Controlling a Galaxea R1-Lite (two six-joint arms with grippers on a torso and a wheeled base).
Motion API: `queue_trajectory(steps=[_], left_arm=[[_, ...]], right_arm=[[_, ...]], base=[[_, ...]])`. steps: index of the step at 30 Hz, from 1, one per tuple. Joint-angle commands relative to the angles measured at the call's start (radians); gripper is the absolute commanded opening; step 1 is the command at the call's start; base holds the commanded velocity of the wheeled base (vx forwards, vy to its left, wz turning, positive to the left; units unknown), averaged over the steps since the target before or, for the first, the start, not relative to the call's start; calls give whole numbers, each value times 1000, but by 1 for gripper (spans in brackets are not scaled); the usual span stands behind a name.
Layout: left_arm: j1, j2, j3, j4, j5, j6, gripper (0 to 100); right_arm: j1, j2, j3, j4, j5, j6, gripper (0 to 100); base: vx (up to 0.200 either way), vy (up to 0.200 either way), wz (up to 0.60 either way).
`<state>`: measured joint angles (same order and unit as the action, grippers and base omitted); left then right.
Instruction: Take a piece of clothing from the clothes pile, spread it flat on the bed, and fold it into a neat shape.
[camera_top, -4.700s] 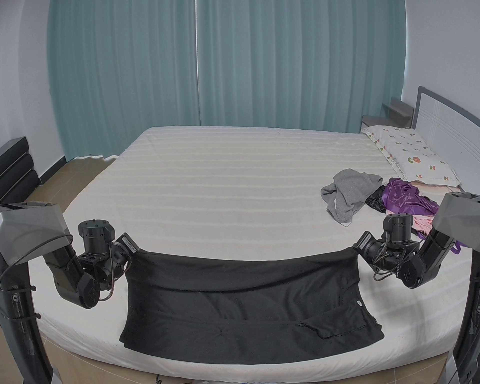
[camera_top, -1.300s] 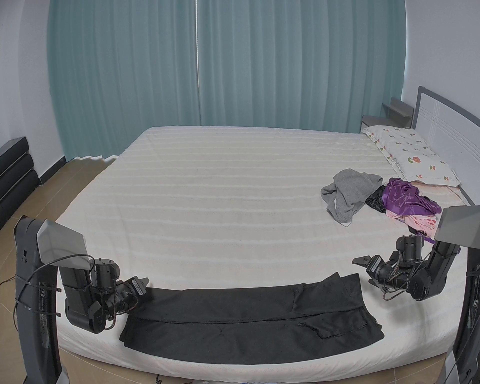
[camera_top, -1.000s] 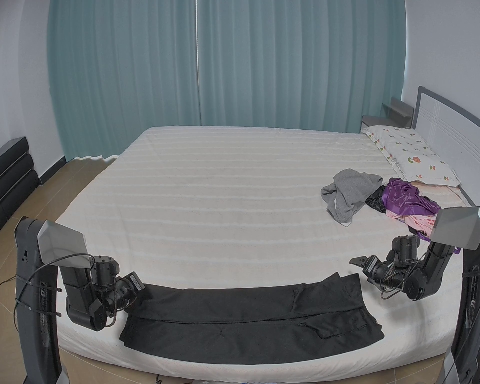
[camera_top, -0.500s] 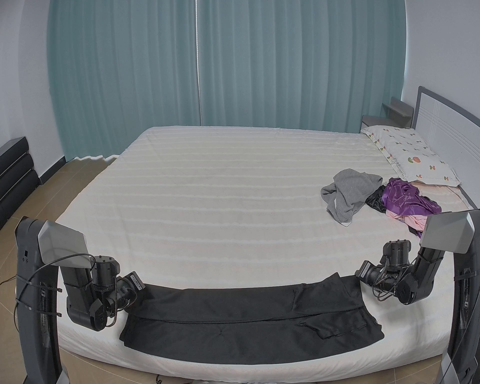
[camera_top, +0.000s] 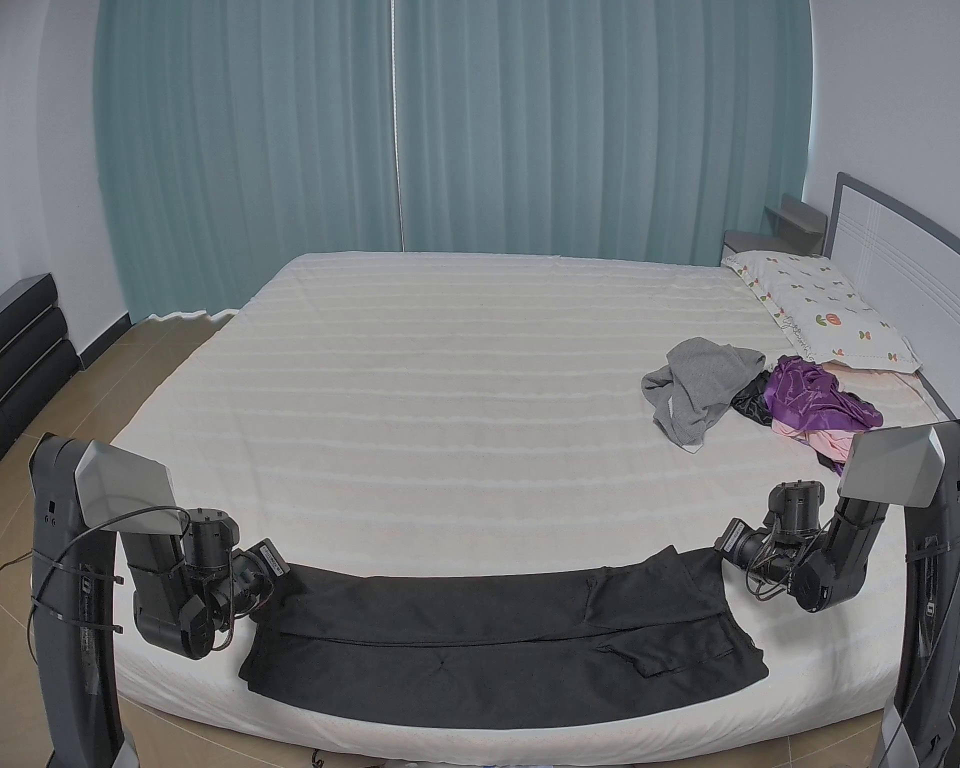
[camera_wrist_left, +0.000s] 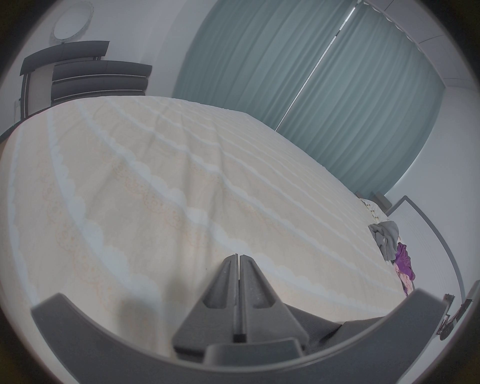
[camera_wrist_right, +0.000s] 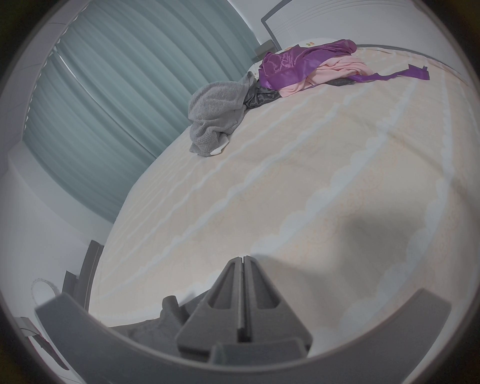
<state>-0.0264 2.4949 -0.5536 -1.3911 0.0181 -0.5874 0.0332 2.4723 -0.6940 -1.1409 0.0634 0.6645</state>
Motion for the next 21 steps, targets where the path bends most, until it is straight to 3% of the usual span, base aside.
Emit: queue_trajectory(steps=[1, 21], left_arm=[[2, -1, -12, 0, 0, -2, 0], [16, 9, -69, 4, -1, -23, 0]], right_arm=[[-1, -3, 5, -8, 1, 4, 0], [-6, -16, 18, -19, -4, 43, 0]], base=[[0, 0, 0], [0, 0, 0]])
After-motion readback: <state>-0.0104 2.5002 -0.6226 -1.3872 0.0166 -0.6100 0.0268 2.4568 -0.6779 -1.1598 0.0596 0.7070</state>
